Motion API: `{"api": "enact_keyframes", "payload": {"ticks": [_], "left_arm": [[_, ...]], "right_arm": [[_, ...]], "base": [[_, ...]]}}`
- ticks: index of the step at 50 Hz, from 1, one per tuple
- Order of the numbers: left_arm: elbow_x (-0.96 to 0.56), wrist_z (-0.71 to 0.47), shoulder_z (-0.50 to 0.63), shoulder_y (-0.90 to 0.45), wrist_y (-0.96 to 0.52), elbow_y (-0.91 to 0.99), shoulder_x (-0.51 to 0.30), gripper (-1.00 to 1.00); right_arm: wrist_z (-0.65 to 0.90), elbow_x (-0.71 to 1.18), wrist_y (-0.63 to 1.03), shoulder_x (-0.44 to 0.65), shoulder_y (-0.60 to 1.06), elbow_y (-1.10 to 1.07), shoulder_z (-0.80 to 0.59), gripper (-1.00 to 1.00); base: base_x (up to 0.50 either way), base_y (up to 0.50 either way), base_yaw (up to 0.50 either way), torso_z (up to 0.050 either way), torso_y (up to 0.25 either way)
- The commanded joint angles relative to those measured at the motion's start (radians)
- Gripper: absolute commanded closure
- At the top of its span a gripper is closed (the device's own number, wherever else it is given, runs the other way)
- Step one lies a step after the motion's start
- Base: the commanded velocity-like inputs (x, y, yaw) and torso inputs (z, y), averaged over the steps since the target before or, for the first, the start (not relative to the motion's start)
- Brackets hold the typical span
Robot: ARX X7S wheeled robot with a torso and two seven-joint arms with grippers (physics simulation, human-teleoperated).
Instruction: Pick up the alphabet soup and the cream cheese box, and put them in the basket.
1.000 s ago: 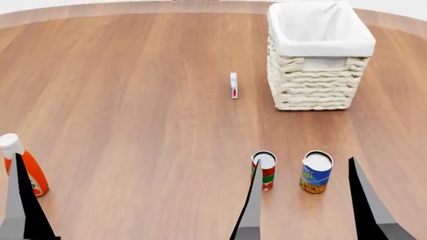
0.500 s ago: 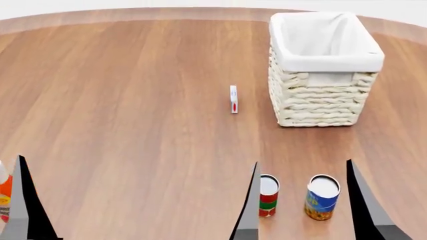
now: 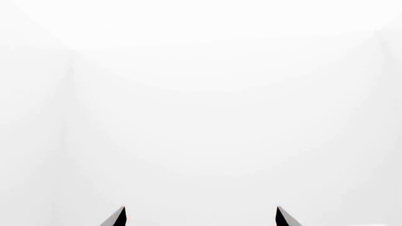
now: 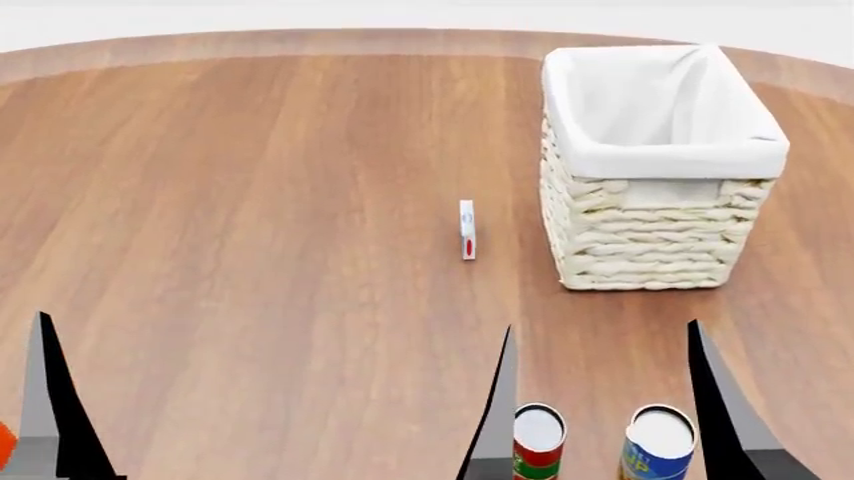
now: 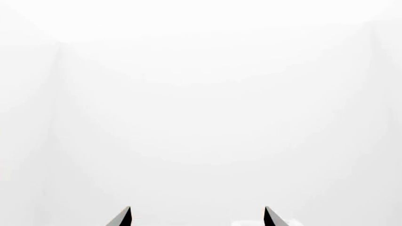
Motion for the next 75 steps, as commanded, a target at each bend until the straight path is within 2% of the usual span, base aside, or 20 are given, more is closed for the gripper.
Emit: {"api": "enact_keyframes", "payload": {"ticks": [1, 75], "left_arm": [[-0.003, -0.007, 0.007, -0.002, -0.001, -0.006, -0.007, -1.00], [-0.033, -0.043, 0.022, -0.012, 0.014, -0.037, -0.051, -1.00]], "right_arm": [[0.011, 0.001, -0.003, 0.008, 0.001, 0.006, -0.001, -1.00], [0.057, 0.002, -0.005, 0.042, 0.018, 0.020, -0.049, -1.00]], "base": [[0.21, 0.00, 0.00, 0.000, 0.000], [0.21, 0.00, 0.00, 0.000, 0.000]]}}
